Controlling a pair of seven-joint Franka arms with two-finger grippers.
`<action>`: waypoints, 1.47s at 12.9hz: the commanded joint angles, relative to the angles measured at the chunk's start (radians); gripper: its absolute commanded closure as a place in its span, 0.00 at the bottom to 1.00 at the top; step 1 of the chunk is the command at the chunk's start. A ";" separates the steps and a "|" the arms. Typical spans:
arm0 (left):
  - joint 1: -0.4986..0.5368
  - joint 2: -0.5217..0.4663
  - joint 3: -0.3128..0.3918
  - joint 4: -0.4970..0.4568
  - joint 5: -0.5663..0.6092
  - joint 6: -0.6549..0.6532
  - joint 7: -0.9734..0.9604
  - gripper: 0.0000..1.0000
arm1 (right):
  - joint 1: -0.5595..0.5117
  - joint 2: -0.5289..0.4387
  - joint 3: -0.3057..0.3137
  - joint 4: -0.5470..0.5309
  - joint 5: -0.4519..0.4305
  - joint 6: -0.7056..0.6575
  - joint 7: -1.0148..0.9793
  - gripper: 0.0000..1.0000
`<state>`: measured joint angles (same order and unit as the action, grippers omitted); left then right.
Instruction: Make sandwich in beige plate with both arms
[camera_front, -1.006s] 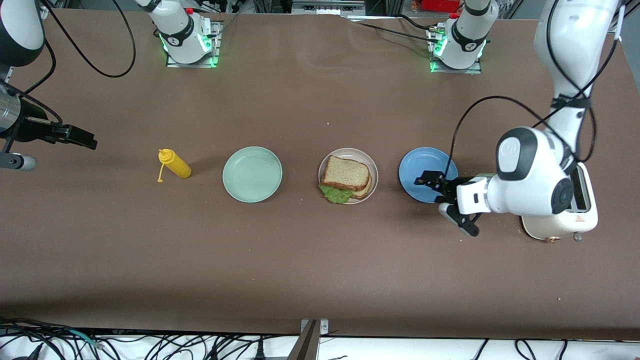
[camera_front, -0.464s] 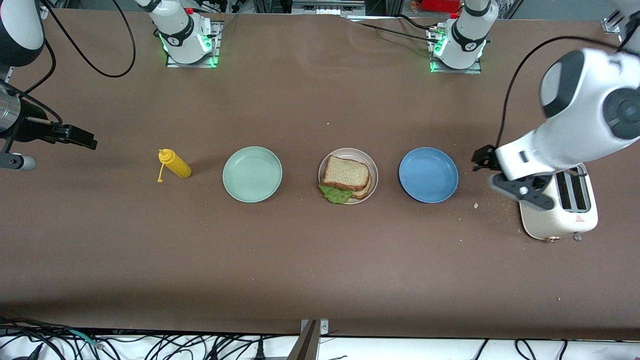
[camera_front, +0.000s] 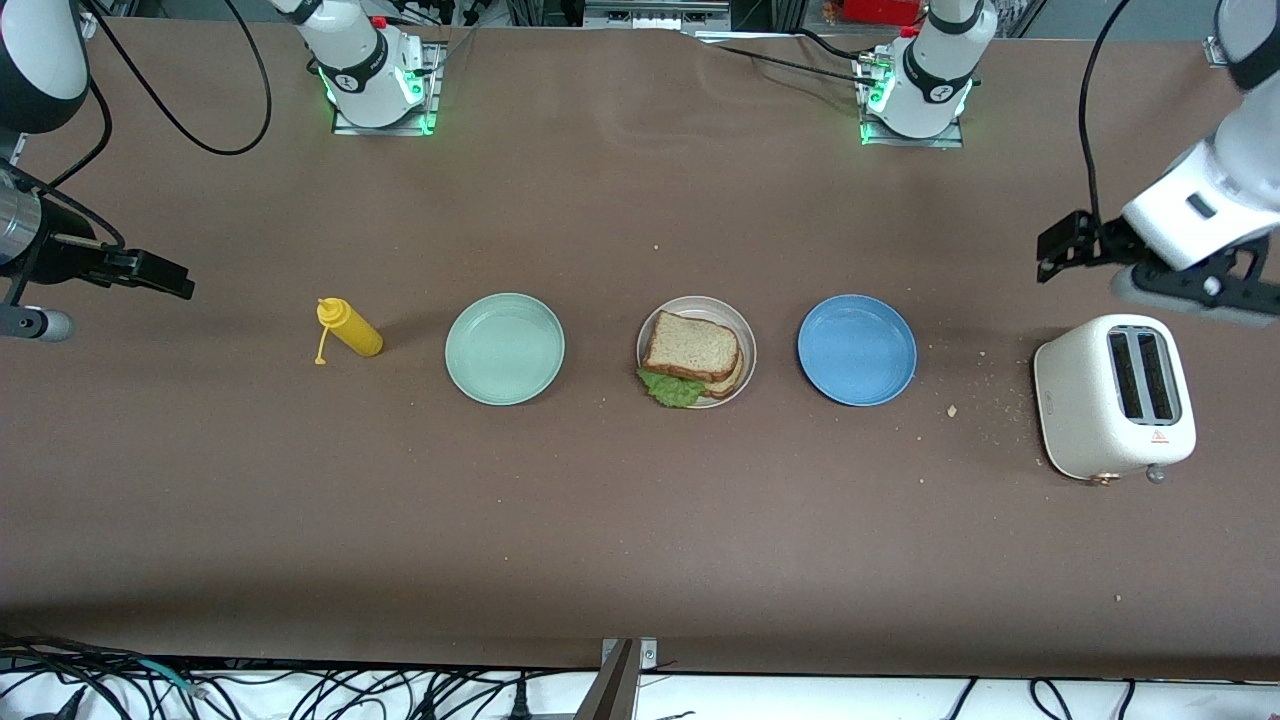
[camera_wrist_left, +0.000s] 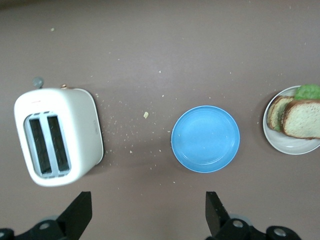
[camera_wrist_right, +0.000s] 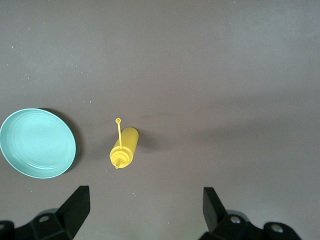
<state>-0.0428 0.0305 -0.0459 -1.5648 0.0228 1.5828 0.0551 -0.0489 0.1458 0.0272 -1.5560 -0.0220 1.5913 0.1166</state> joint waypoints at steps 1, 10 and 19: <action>0.007 -0.049 -0.011 -0.029 0.008 -0.017 -0.047 0.00 | -0.008 -0.008 0.008 -0.001 -0.004 -0.004 0.000 0.00; 0.004 -0.035 -0.012 -0.012 -0.024 -0.038 -0.054 0.00 | -0.005 -0.008 0.010 -0.001 -0.007 0.004 0.006 0.00; 0.003 -0.035 -0.011 -0.009 -0.024 -0.037 -0.057 0.00 | -0.002 -0.008 0.010 -0.001 -0.006 0.007 0.014 0.00</action>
<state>-0.0395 -0.0023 -0.0560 -1.5760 0.0181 1.5533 0.0087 -0.0483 0.1458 0.0300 -1.5561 -0.0220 1.5967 0.1169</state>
